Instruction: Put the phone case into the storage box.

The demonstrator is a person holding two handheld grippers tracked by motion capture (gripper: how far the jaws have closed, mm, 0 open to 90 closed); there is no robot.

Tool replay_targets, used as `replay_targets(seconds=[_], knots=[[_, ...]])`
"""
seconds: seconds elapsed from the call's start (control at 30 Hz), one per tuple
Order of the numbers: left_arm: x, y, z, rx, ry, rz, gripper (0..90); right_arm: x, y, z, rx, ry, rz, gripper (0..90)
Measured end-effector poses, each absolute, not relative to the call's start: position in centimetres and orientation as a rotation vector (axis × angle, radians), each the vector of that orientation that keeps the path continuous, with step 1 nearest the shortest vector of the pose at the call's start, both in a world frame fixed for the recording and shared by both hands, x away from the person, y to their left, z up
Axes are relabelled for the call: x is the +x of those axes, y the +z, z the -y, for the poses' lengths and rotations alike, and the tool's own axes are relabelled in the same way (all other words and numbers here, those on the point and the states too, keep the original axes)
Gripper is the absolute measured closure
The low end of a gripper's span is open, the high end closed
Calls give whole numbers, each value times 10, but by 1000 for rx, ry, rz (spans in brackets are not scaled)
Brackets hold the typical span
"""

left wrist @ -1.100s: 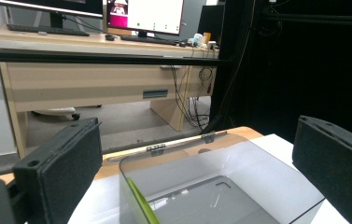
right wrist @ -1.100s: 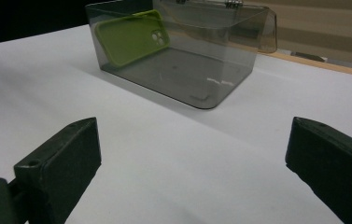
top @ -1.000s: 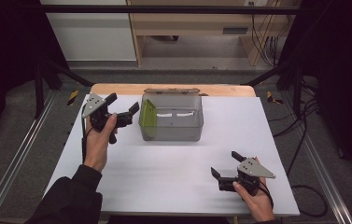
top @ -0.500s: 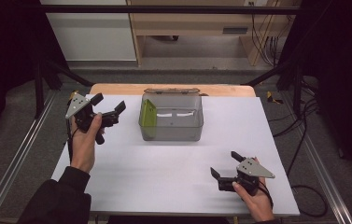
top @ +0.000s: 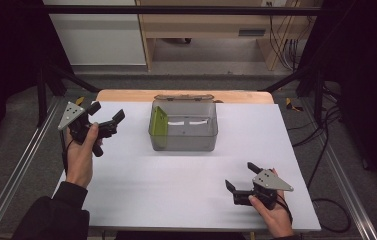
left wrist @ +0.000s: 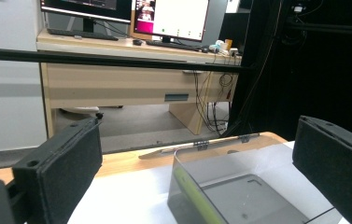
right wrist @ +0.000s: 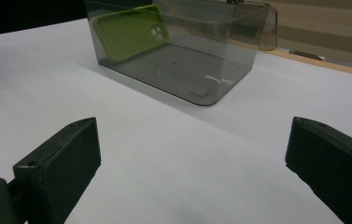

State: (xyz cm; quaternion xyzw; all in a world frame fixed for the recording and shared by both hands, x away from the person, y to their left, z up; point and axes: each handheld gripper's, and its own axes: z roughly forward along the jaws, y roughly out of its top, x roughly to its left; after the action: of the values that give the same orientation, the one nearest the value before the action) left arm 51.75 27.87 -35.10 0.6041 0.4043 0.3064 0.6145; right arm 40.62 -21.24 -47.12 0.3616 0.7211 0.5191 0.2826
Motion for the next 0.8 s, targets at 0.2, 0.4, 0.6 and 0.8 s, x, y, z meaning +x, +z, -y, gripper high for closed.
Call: replay_targets(seconds=[0.2, 0.4, 0.6, 0.8], knots=[[516, -350, -289, 1374, 715, -944, 13, 406, -471, 214, 975, 1391, -1926, 39], [512, -348, -298, 1375, 735, -943, 13, 406, -471, 213, 967, 1393, -1930, 37], [509, -347, -303, 1385, 752, -923, 13, 406, -471, 213, 972, 1396, -1928, 37], [503, -348, -303, 1412, 760, -885, 13, 406, -471, 213, 972, 1398, -1928, 37]])
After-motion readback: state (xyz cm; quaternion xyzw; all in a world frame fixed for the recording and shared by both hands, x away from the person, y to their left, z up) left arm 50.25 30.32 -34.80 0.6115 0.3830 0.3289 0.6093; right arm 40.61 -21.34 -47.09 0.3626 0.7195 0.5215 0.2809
